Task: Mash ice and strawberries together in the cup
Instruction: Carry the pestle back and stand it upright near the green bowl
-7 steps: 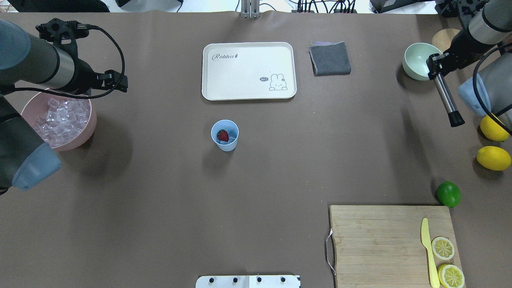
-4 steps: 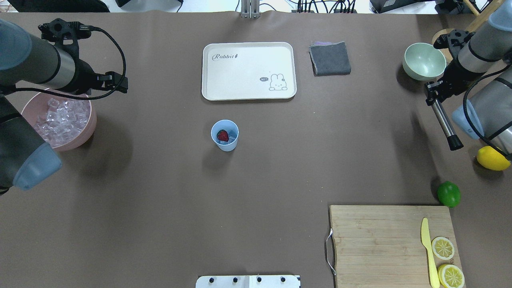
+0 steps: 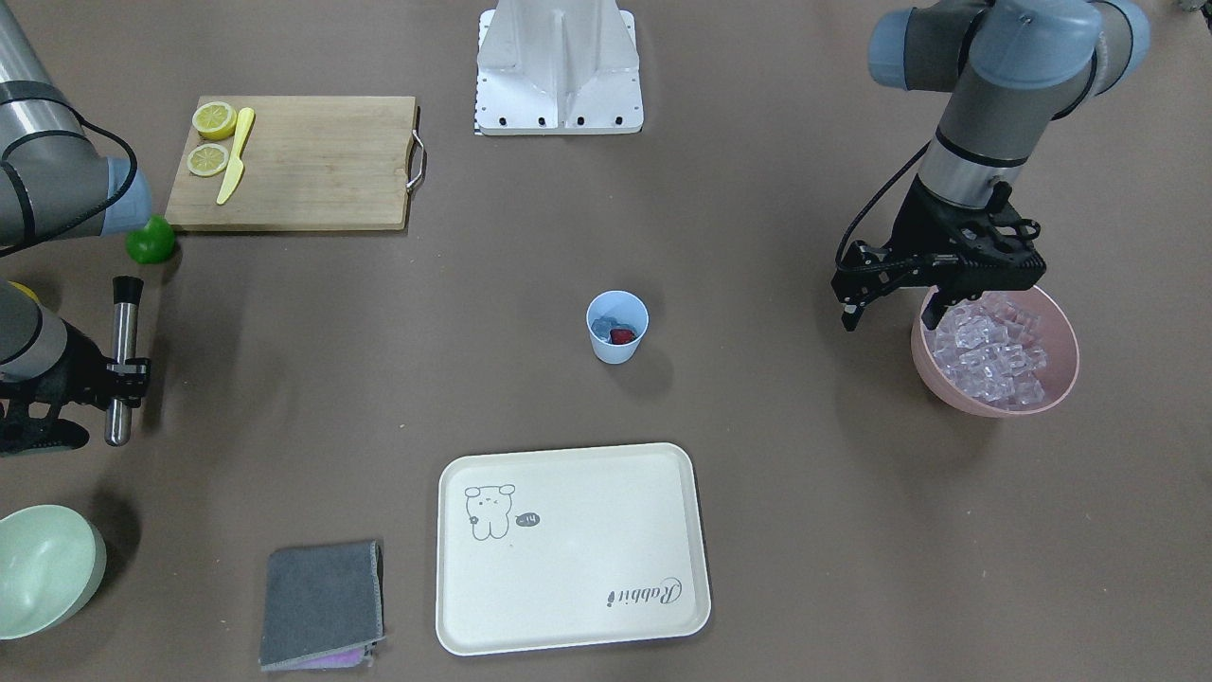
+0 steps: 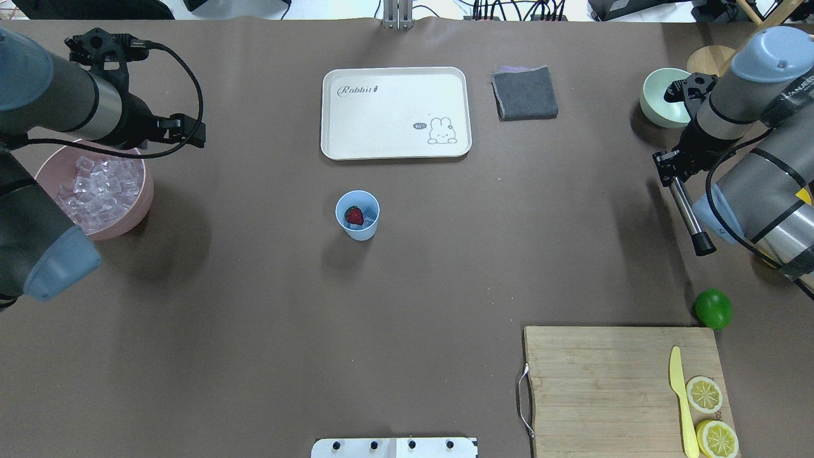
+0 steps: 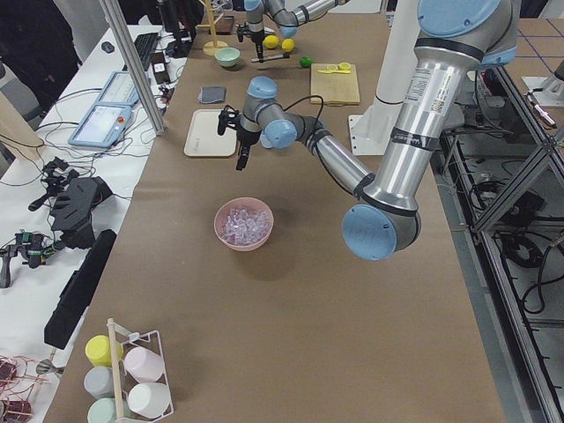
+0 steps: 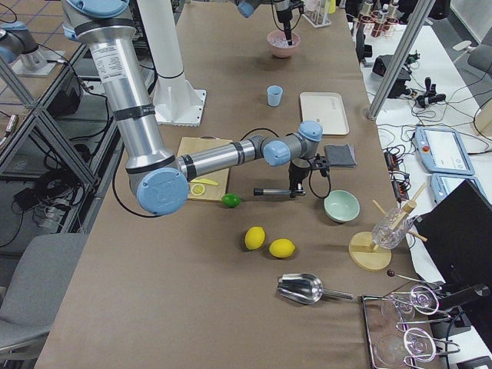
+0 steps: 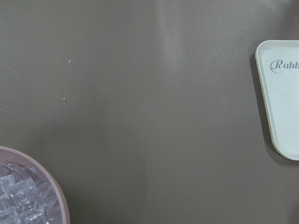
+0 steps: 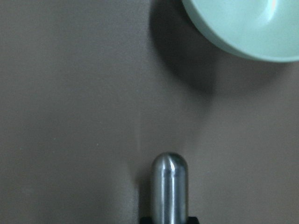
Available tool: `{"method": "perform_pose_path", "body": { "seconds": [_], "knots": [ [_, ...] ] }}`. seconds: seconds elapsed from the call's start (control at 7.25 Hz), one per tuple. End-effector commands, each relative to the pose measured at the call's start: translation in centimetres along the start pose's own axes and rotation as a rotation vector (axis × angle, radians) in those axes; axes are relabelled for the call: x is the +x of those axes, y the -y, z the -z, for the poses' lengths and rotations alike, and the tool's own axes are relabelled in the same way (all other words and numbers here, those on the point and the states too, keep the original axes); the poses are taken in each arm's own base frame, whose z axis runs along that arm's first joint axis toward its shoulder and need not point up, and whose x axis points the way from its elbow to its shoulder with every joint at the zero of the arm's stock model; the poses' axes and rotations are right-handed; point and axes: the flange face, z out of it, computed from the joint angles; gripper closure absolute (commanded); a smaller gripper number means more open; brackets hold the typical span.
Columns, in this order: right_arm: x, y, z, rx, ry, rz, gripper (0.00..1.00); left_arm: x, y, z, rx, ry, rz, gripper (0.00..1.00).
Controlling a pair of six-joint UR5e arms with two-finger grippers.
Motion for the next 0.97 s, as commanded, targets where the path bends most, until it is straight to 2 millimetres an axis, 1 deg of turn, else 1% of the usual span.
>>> {"method": "perform_pose_path", "body": {
  "seconds": [0.0,0.14,0.28,0.41,0.69,0.83],
  "knots": [
    [-0.5,0.2,-0.2,-0.001,-0.005,0.002,1.0,0.0,0.0,-0.1,-0.001,0.001,-0.001,0.03],
    [-0.5,0.5,-0.5,-0.006,-0.006,-0.004,0.79,0.1,0.0,0.0,0.0,-0.001,-0.001,0.03],
    [-0.4,0.6,-0.7,-0.009,-0.01,-0.008,0.38,0.1,0.0,0.0,0.0,-0.001,-0.003,0.03],
    [-0.4,0.7,-0.6,-0.009,-0.007,-0.046,0.01,0.1,0.0,0.1,0.0,-0.002,-0.002,0.03],
    [0.0,0.4,-0.8,-0.011,-0.011,-0.058,0.0,0.2,-0.1,0.3,0.002,-0.004,-0.003,0.03],
    [0.8,1.1,1.1,0.018,0.002,-0.065,0.0,0.3,-0.1,0.5,0.005,-0.009,-0.008,0.03]
  ]
}}
